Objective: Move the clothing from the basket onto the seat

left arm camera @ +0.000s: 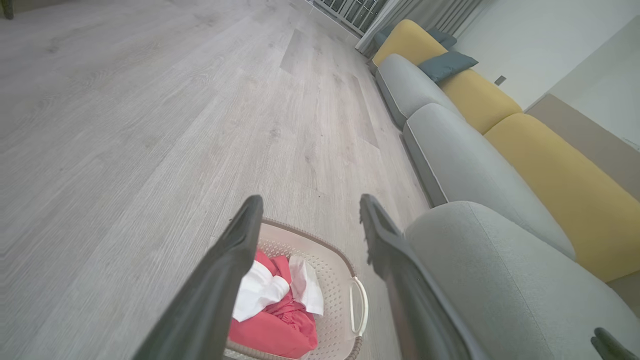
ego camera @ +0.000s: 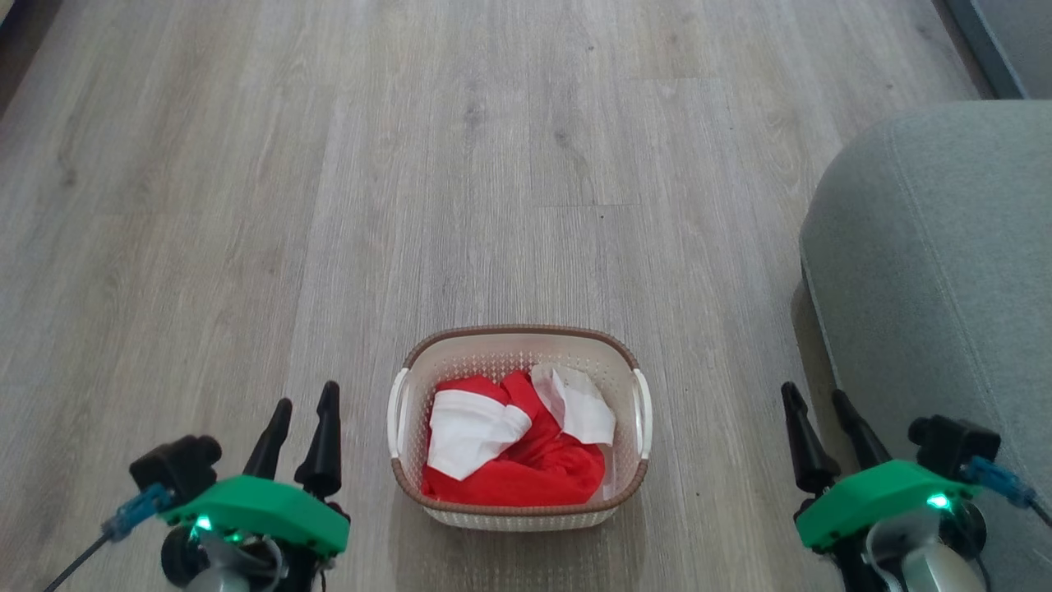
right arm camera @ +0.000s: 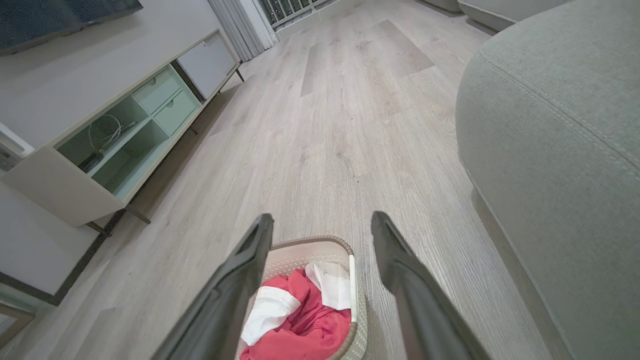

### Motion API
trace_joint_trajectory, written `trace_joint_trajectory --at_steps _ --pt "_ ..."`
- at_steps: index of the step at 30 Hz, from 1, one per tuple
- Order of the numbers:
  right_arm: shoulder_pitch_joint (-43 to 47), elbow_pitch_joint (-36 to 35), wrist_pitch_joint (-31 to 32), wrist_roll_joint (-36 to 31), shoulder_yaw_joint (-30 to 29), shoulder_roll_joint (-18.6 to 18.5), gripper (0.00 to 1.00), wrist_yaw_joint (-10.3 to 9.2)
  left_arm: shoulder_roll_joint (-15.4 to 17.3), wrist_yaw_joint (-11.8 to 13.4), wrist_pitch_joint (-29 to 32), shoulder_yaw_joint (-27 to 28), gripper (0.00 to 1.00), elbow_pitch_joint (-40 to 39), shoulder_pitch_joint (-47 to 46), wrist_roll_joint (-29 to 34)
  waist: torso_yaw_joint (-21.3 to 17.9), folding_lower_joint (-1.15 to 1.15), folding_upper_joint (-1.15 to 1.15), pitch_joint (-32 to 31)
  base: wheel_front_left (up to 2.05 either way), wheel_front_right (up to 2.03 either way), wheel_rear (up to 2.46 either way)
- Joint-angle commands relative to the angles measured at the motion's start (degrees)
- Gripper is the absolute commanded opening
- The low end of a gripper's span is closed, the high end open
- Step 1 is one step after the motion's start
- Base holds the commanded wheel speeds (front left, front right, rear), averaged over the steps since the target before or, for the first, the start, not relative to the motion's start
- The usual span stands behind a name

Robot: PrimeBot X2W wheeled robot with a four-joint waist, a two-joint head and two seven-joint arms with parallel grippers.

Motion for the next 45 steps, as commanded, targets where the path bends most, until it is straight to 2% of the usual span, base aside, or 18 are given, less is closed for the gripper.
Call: trace_joint_trajectory --at_steps 1,45 --pt "-2.86 -1.56 -1.01 -2.26 1.09 -1.05 1.00 -0.01 0.57 0.45 -0.92 0.64 1.00 -2.53 -3.09 2.20 0.04 0.00 0.00 0.02 0.00 0.00 0.00" --pt "-5.38 3.08 -8.47 -31.38 6.37 -2.48 1.00 -0.01 0.90 1.55 -8.29 -1.10 1.00 -5.13 -4.57 33.53 0.64 0.00 0.00 0.35 0.00 0.00 0.00"
